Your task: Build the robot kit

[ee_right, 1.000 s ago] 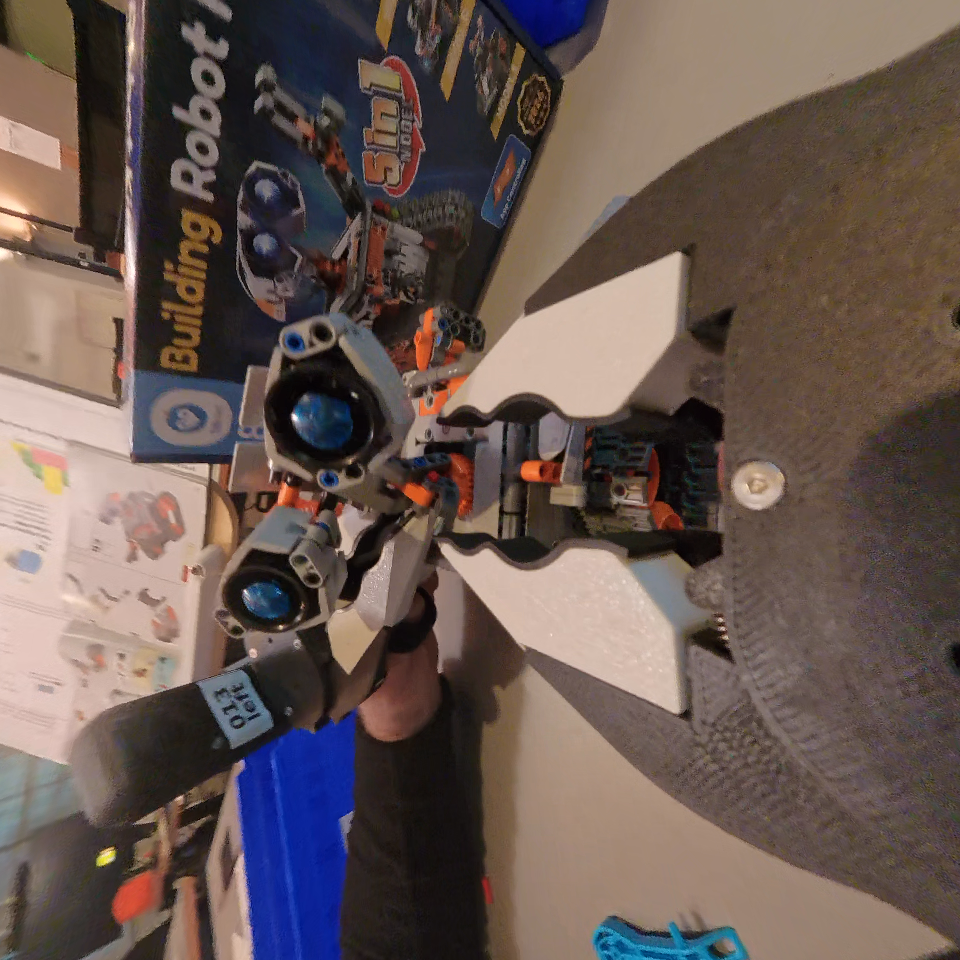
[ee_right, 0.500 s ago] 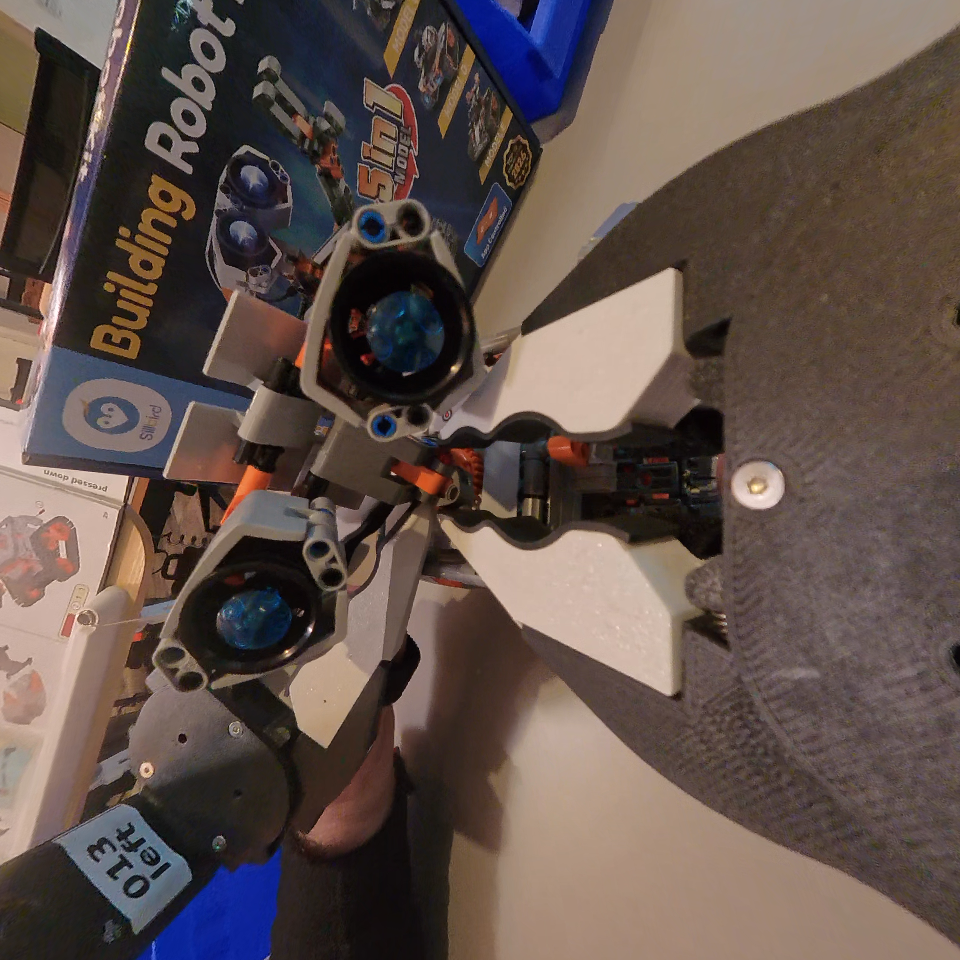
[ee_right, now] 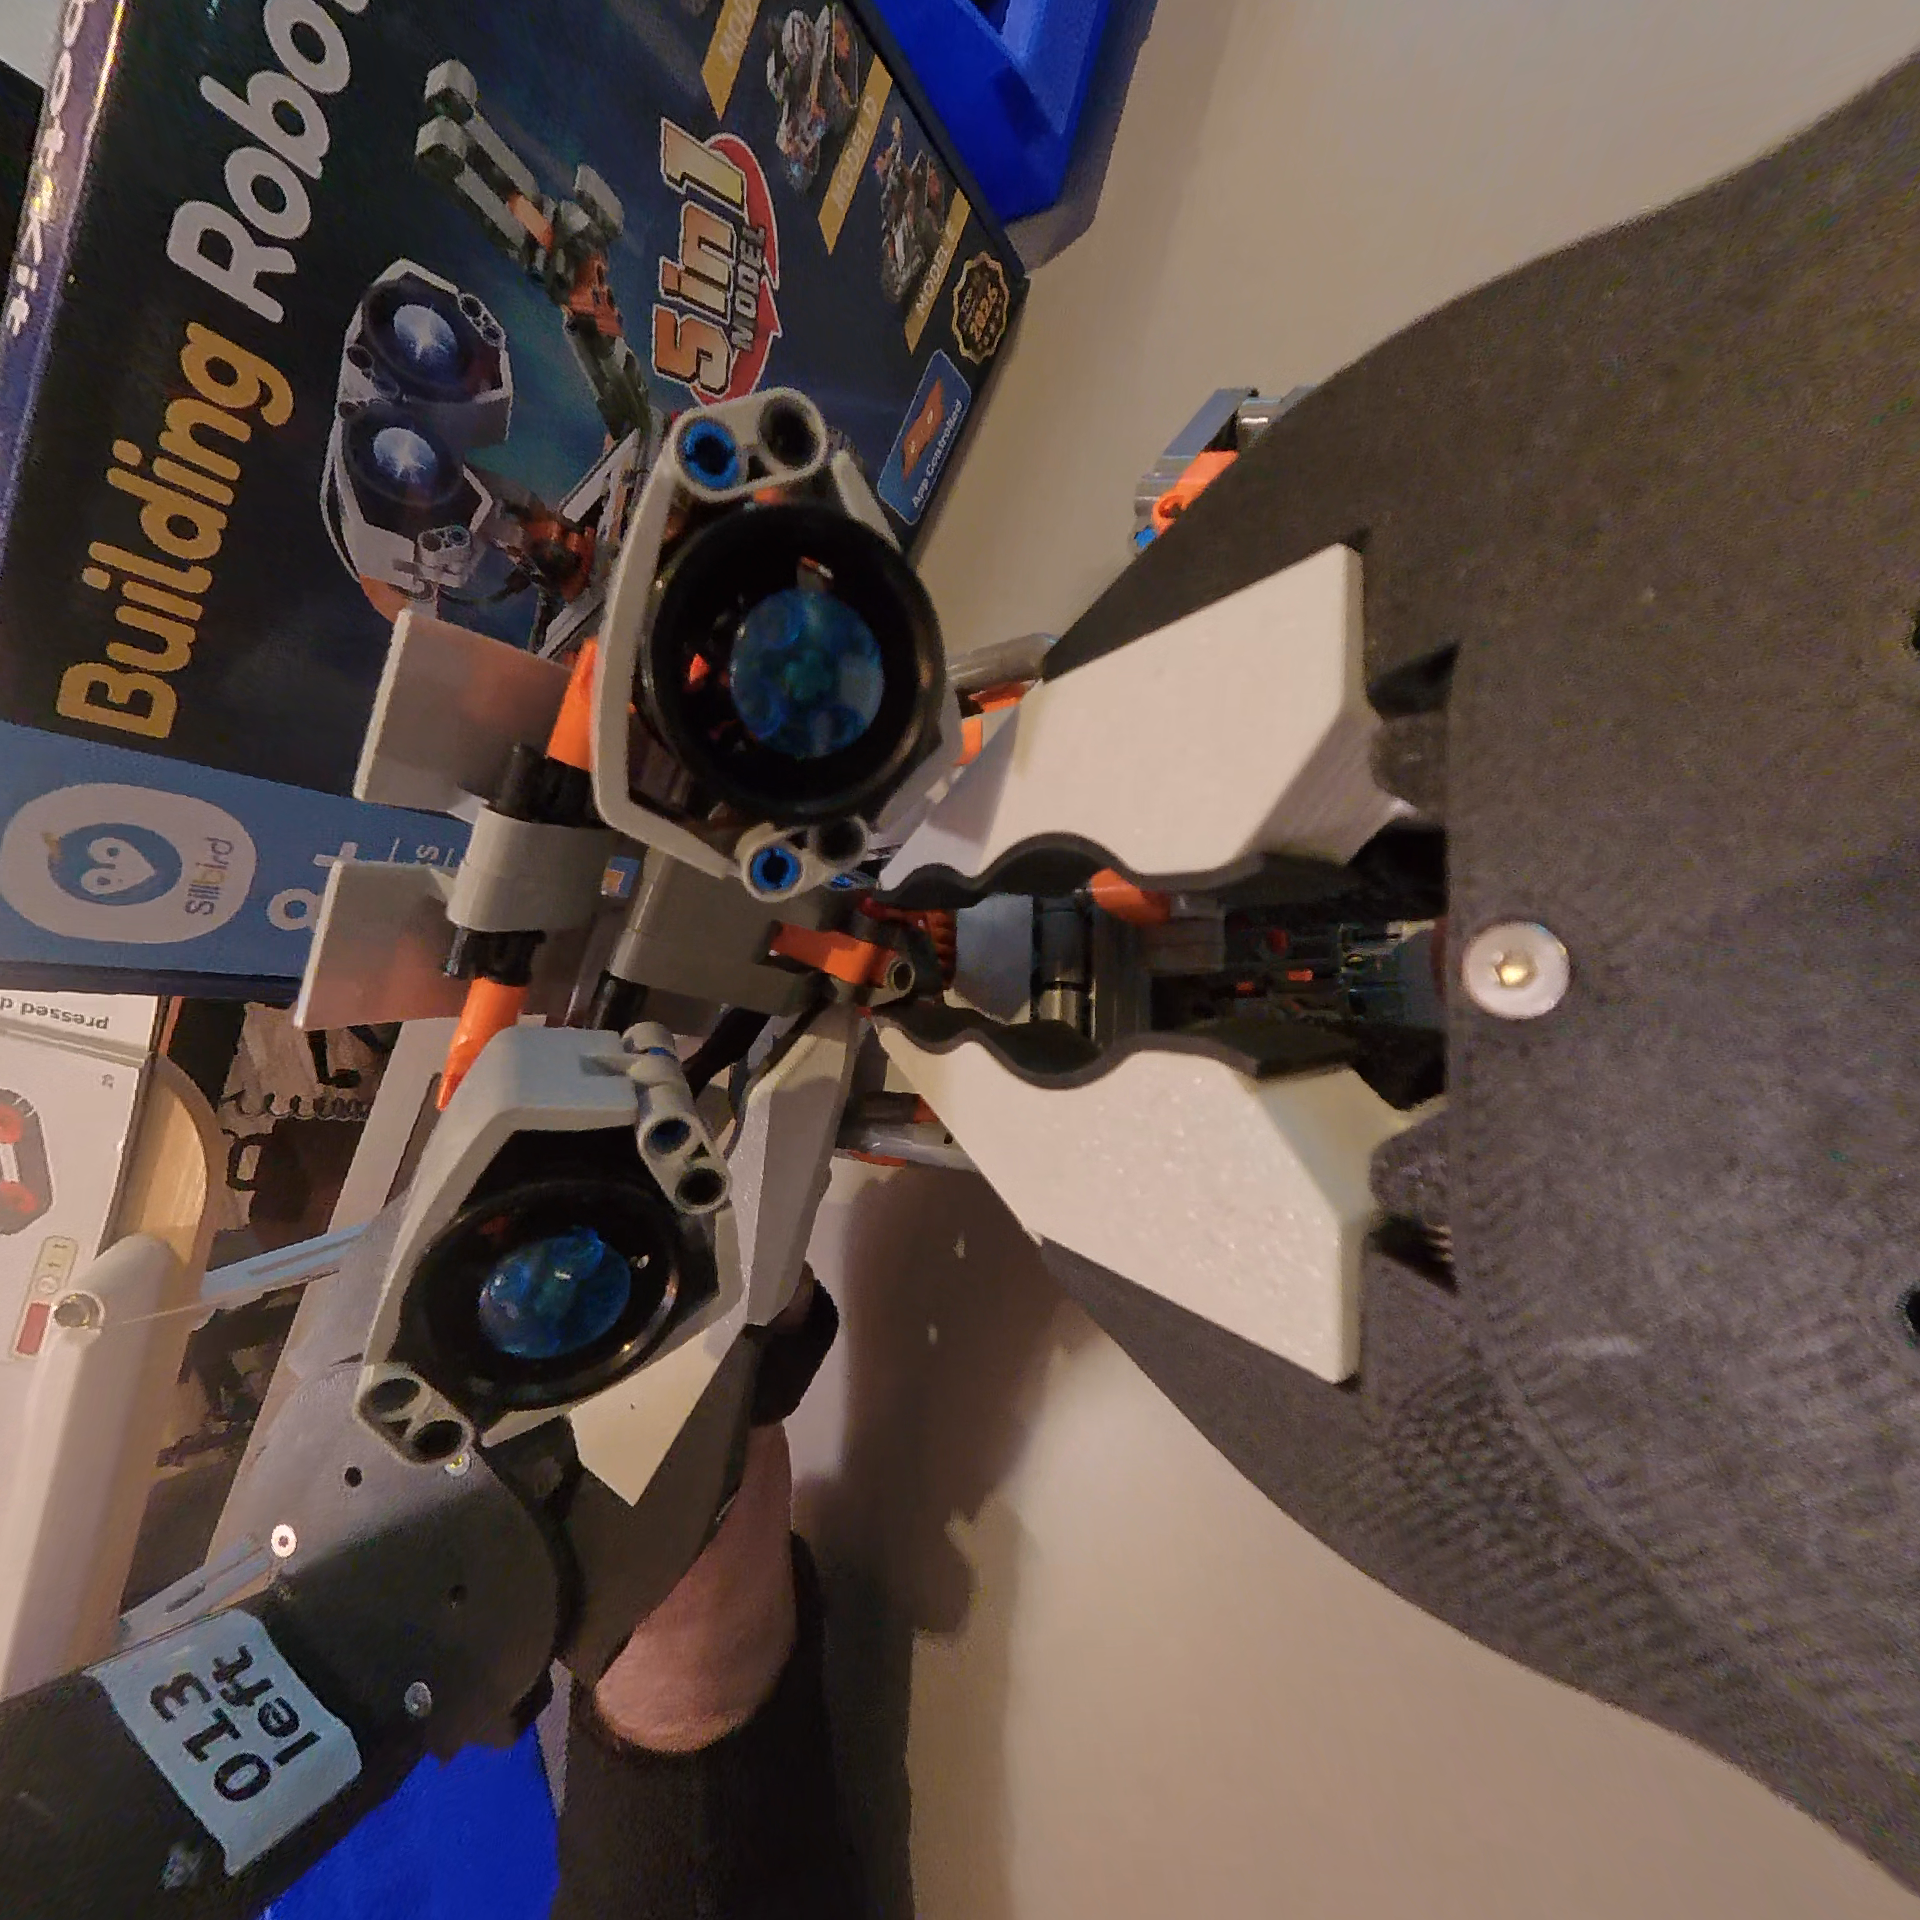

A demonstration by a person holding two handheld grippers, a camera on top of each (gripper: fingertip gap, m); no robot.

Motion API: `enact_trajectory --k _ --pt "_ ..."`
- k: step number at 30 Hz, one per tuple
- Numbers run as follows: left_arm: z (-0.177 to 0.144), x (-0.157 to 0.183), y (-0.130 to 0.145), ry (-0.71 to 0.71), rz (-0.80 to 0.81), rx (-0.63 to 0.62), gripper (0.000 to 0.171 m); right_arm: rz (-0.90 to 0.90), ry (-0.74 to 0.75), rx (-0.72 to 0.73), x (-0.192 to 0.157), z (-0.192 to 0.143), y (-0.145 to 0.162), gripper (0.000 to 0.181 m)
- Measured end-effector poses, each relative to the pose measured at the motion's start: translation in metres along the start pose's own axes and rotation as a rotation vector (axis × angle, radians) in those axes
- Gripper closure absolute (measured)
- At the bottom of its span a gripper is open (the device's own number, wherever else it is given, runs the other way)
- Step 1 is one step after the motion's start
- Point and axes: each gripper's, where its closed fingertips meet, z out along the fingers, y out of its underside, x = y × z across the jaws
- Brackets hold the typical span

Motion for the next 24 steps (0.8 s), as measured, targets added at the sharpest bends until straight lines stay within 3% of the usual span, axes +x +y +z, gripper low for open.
enact_trajectory --k 5,9,11,12,15,24 --pt "0.000 -0.002 0.001 0.003 -0.021 0.004 0.163 0.010 0.002 -0.003 0.001 0.001 0.000 0.164" --pt "-0.005 -0.008 0.004 0.024 -0.065 -0.002 0.152 0.014 -0.029 0.002 0.002 0.001 0.000 0.164" --pt "-0.008 -0.008 0.006 0.073 -0.133 -0.006 0.148 0.020 -0.065 0.003 0.003 0.001 0.001 0.164" --pt "-0.010 -0.012 0.008 0.075 -0.172 -0.005 0.138 0.028 -0.088 -0.001 0.003 0.001 0.001 0.165" --pt "-0.013 -0.009 0.010 0.164 -0.287 -0.013 0.135 0.023 -0.132 -0.002 0.003 0.001 0.002 0.167" --pt "-0.014 -0.011 0.010 0.114 -0.363 0.017 0.148 0.052 -0.201 -0.037 0.002 0.000 0.002 0.167"
